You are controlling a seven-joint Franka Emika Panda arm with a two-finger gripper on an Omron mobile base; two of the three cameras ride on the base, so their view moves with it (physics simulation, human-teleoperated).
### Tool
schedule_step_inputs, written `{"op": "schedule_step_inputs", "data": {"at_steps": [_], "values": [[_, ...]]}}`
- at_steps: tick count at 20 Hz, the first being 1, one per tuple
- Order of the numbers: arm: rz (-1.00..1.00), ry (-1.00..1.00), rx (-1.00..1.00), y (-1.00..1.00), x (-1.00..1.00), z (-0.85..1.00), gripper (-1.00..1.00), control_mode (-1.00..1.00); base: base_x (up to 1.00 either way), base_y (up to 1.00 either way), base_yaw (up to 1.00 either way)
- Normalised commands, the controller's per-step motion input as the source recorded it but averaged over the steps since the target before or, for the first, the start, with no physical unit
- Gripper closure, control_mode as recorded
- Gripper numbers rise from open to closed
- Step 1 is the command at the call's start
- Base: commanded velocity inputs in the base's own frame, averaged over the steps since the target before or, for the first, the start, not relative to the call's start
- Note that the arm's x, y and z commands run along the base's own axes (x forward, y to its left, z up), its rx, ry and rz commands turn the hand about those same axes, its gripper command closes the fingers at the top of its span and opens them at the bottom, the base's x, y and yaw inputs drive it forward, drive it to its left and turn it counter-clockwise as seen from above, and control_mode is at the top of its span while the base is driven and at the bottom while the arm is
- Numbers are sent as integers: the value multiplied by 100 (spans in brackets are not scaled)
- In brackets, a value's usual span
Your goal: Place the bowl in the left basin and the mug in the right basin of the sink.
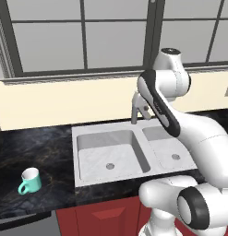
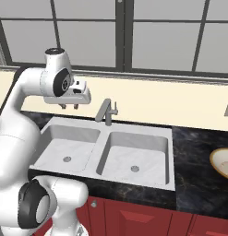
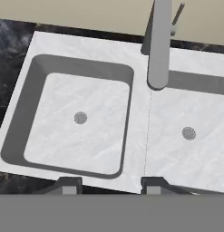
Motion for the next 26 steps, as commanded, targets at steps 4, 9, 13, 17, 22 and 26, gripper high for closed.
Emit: {"op": "schedule_step_inputs", "data": {"at_steps": [4, 9, 13, 17, 22, 26], "values": [[-1, -2, 0, -12, -20, 0, -100, -100, 0, 0, 0], [0, -3, -1, -57, -50, 0, -100, -100, 0, 0, 0], [0, 0, -4, -80, -41, 0, -100, -100, 0, 0, 0], [0, 5, -4, -85, -24, -9, -100, -100, 0, 0, 0], [0, 4, -9, -93, -10, -24, -100, -100, 0, 0, 0], [-2, 9, -11, -98, -10, -29, -100, -100, 0, 0, 0]]}}
